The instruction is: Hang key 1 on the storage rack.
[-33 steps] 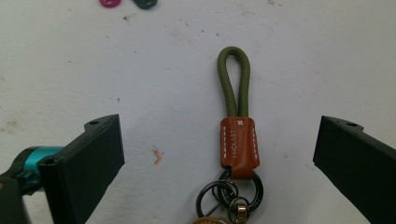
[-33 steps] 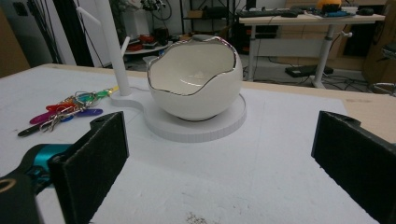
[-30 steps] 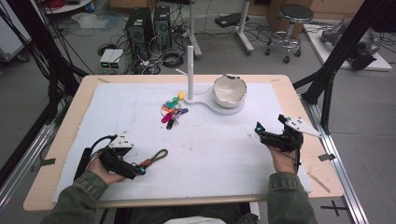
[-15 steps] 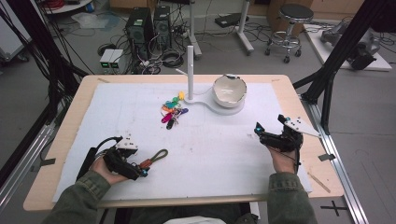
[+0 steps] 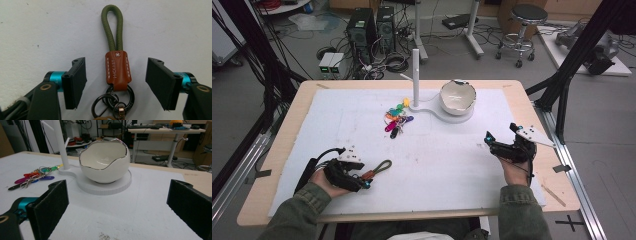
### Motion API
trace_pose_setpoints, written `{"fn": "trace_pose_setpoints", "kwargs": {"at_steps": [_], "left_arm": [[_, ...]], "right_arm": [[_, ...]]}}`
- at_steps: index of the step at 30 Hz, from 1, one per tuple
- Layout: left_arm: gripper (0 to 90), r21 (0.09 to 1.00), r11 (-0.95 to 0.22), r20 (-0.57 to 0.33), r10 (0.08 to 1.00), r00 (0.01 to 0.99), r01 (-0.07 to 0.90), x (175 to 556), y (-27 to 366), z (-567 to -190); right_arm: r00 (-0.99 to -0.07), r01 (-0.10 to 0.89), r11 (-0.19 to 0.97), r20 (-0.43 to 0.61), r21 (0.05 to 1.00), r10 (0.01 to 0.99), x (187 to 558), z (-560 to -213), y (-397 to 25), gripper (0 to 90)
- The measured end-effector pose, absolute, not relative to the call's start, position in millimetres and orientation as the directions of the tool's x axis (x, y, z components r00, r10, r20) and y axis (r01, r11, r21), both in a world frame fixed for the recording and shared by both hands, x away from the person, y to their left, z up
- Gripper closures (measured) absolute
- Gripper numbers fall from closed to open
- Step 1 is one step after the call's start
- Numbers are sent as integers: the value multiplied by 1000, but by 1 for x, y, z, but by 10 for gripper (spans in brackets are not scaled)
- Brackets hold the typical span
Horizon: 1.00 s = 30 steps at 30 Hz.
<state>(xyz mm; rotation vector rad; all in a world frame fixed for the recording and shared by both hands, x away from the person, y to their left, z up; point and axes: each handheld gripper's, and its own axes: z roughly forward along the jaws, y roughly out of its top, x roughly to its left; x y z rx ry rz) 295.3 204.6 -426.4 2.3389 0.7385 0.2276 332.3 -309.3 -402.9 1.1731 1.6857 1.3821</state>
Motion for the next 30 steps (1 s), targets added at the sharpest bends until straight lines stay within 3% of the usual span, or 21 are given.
{"fn": "trace_pose_setpoints", "kwargs": {"at_steps": [13, 21, 30], "left_arm": [[496, 631, -642, -30, 541, 841, 436, 294, 202, -429], [645, 629, -643, -23, 546, 837, 437, 294, 202, -430], [678, 623, -644, -37, 542, 840, 443, 296, 204, -429]], "right_arm": [[-380, 231, 43, 50, 972, 924, 332, -403, -310, 30], [-382, 231, 47, 47, 972, 923, 332, -403, -310, 30], [-381, 236, 43, 52, 971, 923, 332, -403, -310, 30]]}}
